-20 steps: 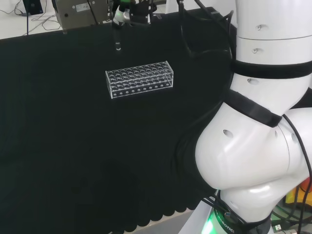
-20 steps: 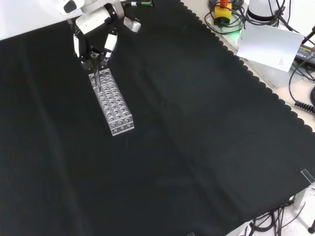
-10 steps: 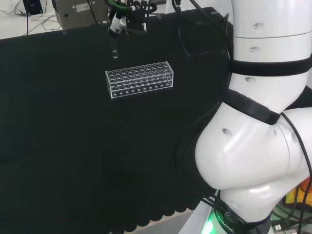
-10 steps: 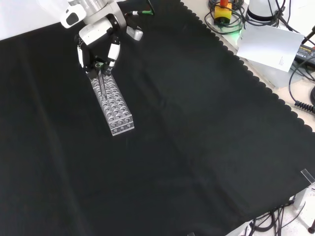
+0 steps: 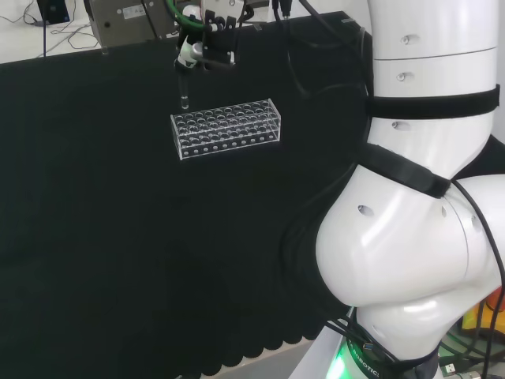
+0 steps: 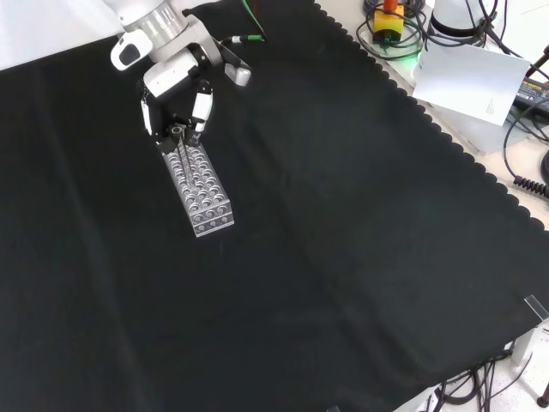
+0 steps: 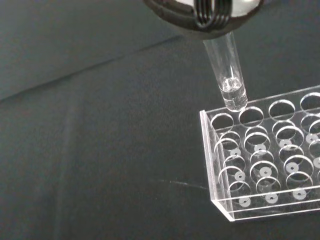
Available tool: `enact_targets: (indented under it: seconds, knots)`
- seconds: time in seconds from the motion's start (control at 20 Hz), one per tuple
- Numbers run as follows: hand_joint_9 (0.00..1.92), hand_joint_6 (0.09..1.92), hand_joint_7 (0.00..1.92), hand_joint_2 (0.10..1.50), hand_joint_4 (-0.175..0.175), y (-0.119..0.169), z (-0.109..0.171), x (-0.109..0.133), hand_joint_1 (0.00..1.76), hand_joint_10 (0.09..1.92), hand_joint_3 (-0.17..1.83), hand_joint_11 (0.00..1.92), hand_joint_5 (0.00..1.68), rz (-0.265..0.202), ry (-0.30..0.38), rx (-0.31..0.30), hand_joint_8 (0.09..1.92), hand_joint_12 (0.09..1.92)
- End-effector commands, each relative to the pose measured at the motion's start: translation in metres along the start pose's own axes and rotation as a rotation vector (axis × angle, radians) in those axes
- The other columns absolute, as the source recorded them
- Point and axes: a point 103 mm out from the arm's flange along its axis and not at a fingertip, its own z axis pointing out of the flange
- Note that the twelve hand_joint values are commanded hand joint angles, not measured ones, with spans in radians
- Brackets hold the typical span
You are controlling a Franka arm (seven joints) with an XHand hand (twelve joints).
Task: Put the test tube back in the rack.
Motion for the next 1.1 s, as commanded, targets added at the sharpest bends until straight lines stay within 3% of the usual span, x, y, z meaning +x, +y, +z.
enact_targets:
  seconds: [0.05,1.1]
  knots:
    - [1.13,0.54,1.08,1.05,-0.175,0.006,0.010,0.005,1.40,0.83,0.00,1.33,1.05,0.003,0.005,0.017,1.13,0.86]
    - [1.13,0.54,1.08,1.05,-0.175,0.017,0.023,0.000,1.40,0.83,0.00,1.33,1.05,0.018,0.014,0.044,1.13,0.87]
